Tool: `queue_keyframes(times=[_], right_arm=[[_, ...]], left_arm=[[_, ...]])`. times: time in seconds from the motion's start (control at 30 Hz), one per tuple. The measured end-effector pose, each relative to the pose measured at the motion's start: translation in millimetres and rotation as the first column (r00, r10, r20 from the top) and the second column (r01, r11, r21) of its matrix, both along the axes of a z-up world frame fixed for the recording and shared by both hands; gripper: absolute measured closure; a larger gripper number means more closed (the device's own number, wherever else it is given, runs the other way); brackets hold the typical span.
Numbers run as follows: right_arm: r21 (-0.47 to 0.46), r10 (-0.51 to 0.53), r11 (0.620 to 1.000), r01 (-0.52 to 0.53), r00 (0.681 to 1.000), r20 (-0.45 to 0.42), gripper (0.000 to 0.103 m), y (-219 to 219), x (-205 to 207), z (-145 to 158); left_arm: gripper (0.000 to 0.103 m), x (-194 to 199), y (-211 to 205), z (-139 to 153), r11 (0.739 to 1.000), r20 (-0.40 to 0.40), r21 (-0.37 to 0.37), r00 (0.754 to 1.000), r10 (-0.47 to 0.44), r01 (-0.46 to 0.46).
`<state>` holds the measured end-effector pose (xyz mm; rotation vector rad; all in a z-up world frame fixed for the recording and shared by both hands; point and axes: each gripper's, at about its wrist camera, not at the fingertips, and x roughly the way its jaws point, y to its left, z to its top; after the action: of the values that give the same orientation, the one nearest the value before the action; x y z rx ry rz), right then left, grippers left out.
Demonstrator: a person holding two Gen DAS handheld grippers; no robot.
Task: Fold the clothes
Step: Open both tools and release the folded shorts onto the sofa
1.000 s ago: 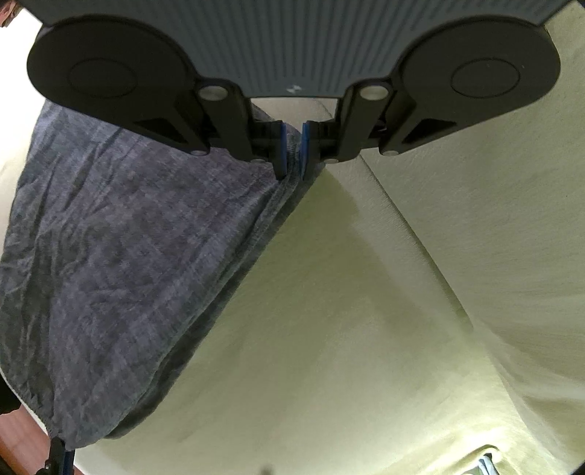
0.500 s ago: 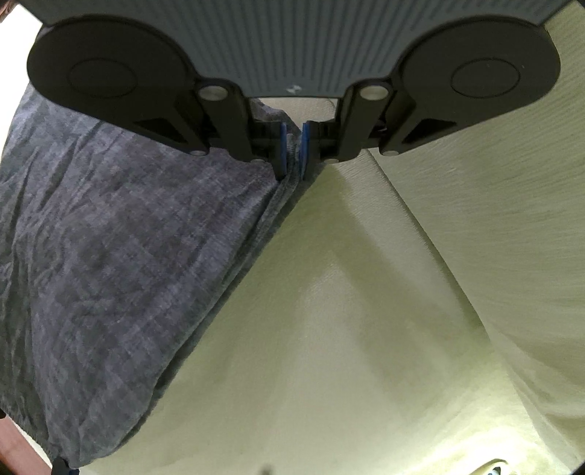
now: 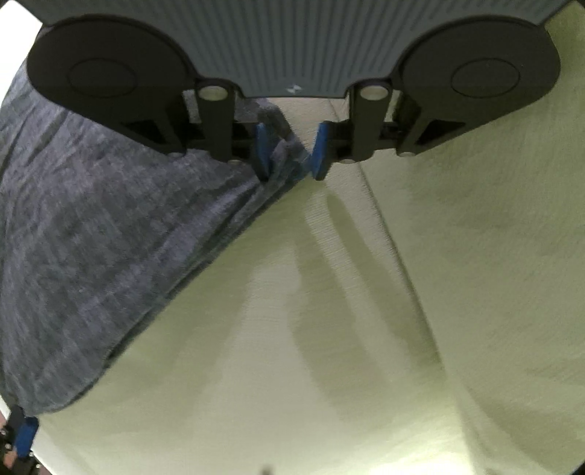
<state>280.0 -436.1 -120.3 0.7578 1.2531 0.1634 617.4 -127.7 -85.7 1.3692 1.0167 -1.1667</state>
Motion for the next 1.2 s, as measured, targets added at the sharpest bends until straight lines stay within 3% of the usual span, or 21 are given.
queue_keyframes(times=[0.17,0.27,0.4,0.47,0.57,0.67,0.73,0.87,0.93,1.0,1.07,1.2], right_arm=[[-0.082,-0.031,0.996,0.035,0.998,0.051,0.082,-1,-3,27],[-0.103,0.005,0.995,0.006,0.994,0.109,0.082,8,1,48],[-0.139,0.165,0.981,-0.138,0.965,0.202,0.082,42,28,67],[-0.167,0.252,0.962,-0.217,0.941,0.225,0.082,63,46,65],[-0.209,0.399,0.912,-0.353,0.881,0.252,0.082,95,80,47],[-0.201,0.448,0.891,-0.408,0.862,0.238,0.082,108,108,28],[-0.194,0.452,0.889,-0.414,0.864,0.225,0.085,106,113,21],[-0.188,0.448,0.890,-0.415,0.874,0.191,0.101,94,122,4],[-0.189,0.439,0.894,-0.407,0.878,0.191,0.101,92,121,3],[-0.192,0.423,0.901,-0.390,0.887,0.185,0.101,89,120,2],[-0.197,0.401,0.909,-0.367,0.899,0.174,0.100,84,117,1],[-0.213,0.354,0.924,-0.318,0.923,0.155,0.094,82,108,9]], left_arm=[[0.066,-9,16,22,1.000,0.055,-0.021,0.999,-0.002,0.003],[0.066,-12,28,46,0.994,0.065,-0.095,0.997,0.051,-0.045],[0.065,-28,37,75,0.951,-0.043,-0.225,0.977,0.209,-0.213],[0.065,-38,47,78,0.933,-0.082,-0.257,0.967,0.239,-0.253],[0.065,-52,55,73,0.909,-0.148,-0.289,0.952,0.269,-0.301],[0.065,-76,58,64,0.894,-0.195,-0.297,0.938,0.288,-0.336],[0.065,-84,59,55,0.886,-0.206,-0.295,0.929,0.307,-0.358],[0.065,-73,61,31,0.849,-0.221,-0.295,0.895,0.387,-0.439],[0.060,-68,65,28,0.833,-0.228,-0.305,0.884,0.407,-0.462],[0.060,-62,72,28,0.808,-0.241,-0.326,0.869,0.431,-0.491],[0.060,-60,75,31,0.799,-0.240,-0.326,0.862,0.448,-0.506],[0.061,-62,99,43,0.768,-0.193,-0.317,0.831,0.522,-0.556]])
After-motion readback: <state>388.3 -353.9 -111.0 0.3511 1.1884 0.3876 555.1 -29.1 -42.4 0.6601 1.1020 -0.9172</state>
